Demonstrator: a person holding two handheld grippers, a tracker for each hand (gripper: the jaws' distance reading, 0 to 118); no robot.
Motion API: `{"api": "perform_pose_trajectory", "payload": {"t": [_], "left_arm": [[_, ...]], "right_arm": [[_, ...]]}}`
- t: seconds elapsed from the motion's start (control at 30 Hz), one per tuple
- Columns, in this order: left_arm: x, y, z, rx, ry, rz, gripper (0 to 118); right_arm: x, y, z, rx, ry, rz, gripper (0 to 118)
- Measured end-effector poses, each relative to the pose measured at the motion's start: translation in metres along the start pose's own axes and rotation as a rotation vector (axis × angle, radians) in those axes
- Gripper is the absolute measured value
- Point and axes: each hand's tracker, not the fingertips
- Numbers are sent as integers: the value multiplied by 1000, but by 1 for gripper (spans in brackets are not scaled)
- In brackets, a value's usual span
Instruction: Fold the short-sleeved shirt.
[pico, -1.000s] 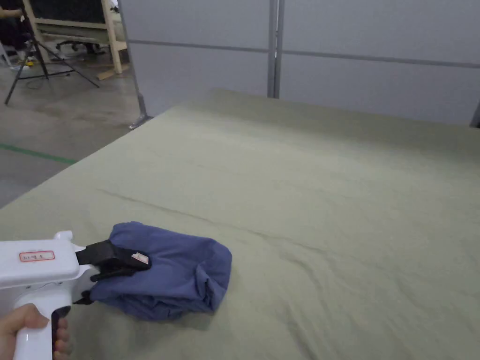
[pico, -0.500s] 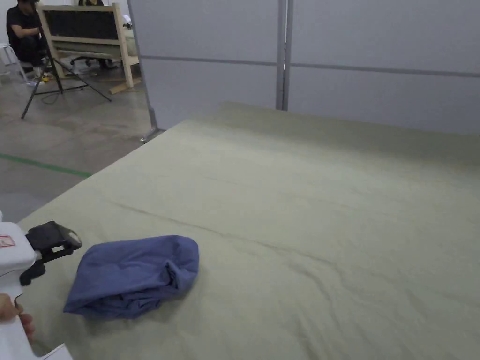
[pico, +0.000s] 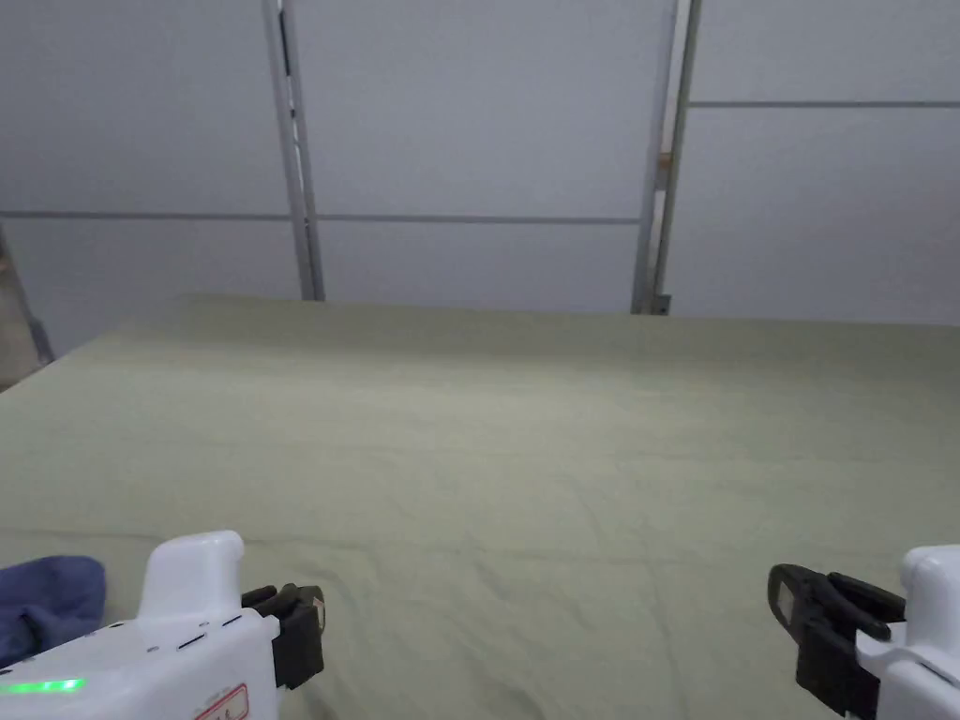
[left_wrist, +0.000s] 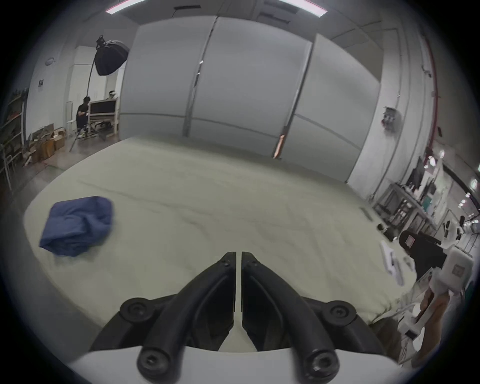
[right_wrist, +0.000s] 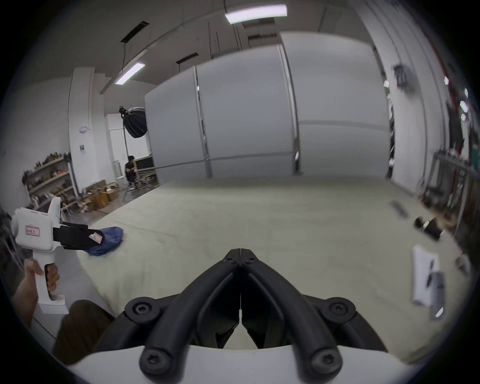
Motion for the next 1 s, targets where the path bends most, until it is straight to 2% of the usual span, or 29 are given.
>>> {"api": "perform_pose_trajectory", "payload": {"t": [0.03,0.13,0.2,0.33,0.4,0.5,0.6,0.83,1.0], "left_arm": [[15,1,1,36,-9,10,4],[65,14,20,215,68,-168,4],[92,24,39,365,99,-239,4],[125,24,70,617,158,-254,4],[130,20,74,619,139,-261,4],[132,11,76,615,170,-325,4],[131,5,80,622,168,-326,4],[133,5,84,614,128,-317,4],[125,5,84,590,86,-254,4]], "right_arm": [[7,3,8,27,-28,13,2],[25,17,32,114,-87,-10,2],[33,24,46,207,-132,-18,2],[31,33,67,362,-191,-47,2],[26,33,74,405,-214,-25,2],[16,29,78,405,-231,14,2],[7,23,79,394,-255,59,2],[1,21,84,394,-250,64,2],[-8,21,81,385,-235,83,2]]}}
